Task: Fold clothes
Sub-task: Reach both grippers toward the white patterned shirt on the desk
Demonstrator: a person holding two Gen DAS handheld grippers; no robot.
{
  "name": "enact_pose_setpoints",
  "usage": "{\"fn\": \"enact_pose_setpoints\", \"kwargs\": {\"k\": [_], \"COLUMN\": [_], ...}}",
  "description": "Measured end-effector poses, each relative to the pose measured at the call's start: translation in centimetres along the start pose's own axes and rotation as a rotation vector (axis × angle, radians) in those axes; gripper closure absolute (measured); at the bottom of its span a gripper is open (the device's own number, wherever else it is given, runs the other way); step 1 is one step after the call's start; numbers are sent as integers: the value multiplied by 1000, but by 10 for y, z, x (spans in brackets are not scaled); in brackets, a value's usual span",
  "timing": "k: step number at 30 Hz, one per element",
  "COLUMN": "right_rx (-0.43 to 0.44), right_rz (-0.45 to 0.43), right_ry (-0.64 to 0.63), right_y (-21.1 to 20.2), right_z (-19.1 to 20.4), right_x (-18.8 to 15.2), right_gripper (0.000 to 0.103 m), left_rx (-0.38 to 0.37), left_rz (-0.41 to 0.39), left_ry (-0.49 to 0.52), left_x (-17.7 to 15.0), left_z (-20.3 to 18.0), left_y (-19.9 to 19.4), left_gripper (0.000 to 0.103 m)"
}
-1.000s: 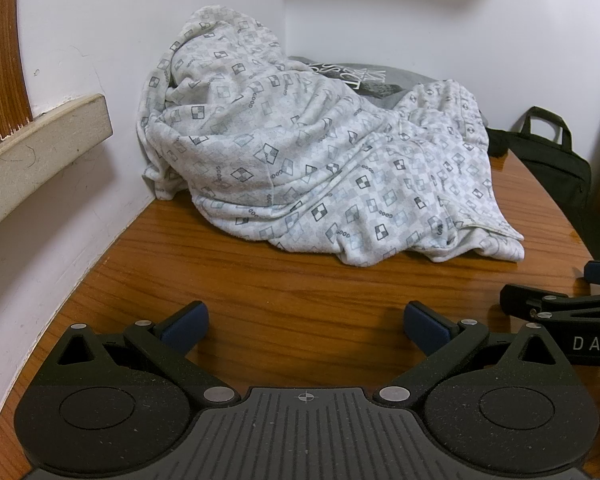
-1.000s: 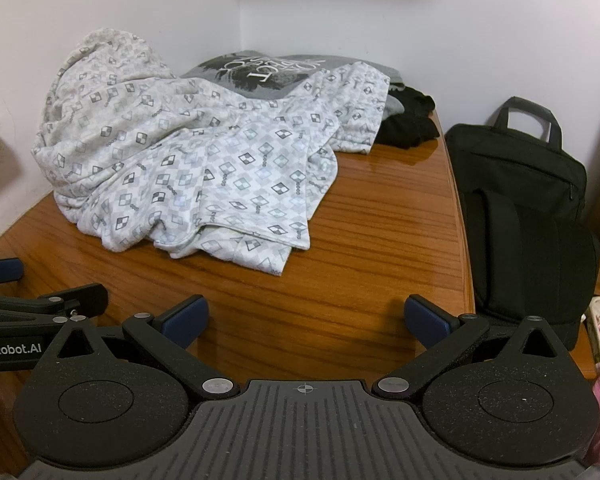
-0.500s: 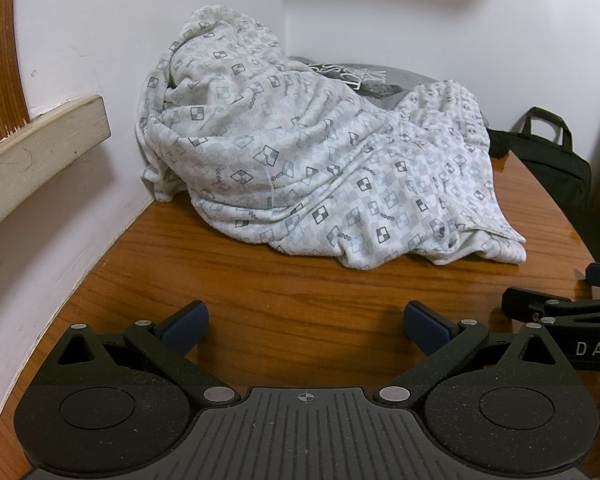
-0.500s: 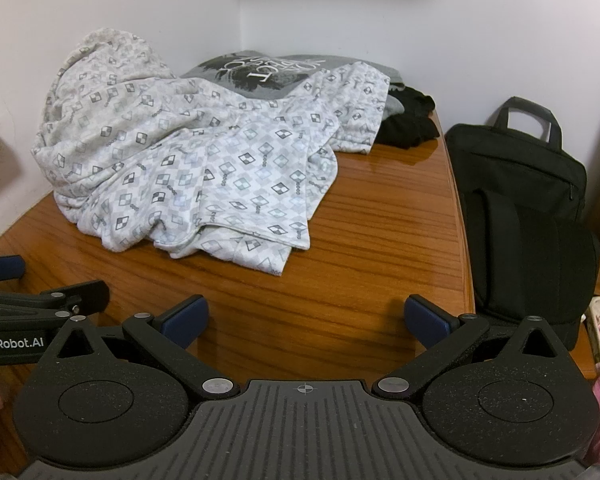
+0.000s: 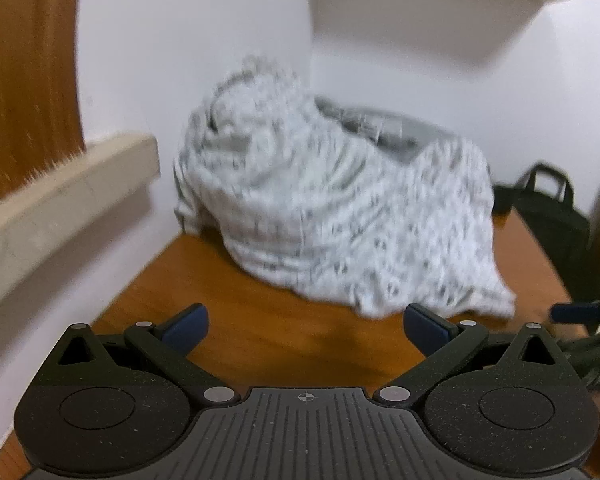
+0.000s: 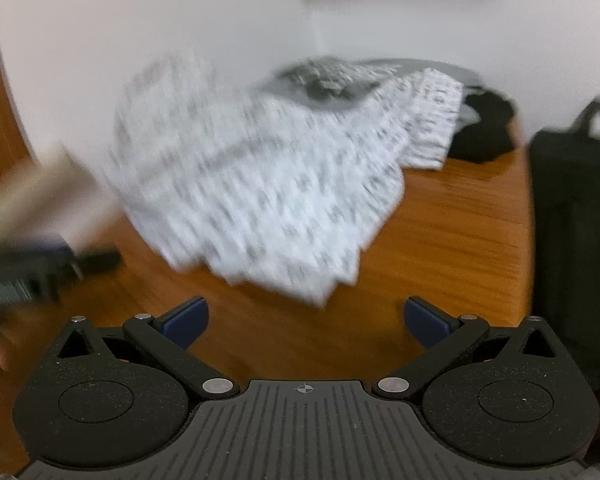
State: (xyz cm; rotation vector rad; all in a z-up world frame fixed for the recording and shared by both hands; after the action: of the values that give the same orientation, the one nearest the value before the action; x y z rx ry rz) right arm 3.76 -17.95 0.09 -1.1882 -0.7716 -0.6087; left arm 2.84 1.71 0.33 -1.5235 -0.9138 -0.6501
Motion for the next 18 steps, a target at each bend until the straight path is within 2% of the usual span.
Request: {"fn": "enact_pose_setpoints", "kwargs": {"k": [2,6,10,15,18], "right_rx": [27,-5,-5,95,136], "right_rz": [-9,-94,-117,-97,-91], "right_ry": [-12,-196,-261,-272,-308], "right_y": [-1,-2,10,35,46], "right_z": [-5,-6,-15,-42,-57], "right_x": [16,51,77,104,113], "right_gripper": [0,0,0,1,7], "left_rx": [-13,-25,-31,-23,-5], "left_rz": [-20,-27,-16,-20,-28], "left_ry": [-2,6,2,-5,-20], "left_x": [1,0,-3,-2,0], "left_z": [-1,-4,-6,-7,-11], "left_y": [-3,-2,0,-1,-1], "left_gripper": [0,0,0,0,0]}}
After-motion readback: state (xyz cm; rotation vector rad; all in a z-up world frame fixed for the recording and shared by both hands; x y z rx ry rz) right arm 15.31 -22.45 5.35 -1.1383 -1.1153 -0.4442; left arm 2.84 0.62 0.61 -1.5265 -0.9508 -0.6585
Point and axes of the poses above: each gripper's, at about its wrist camera, not at the fingertips, and y roughly the way its jaws point, z to its left, x to its top, the point moved 5 cm from there along y, roughly the way its jaws point, and after that the axes turned 6 degrees about -y, right-handed, at the moved point
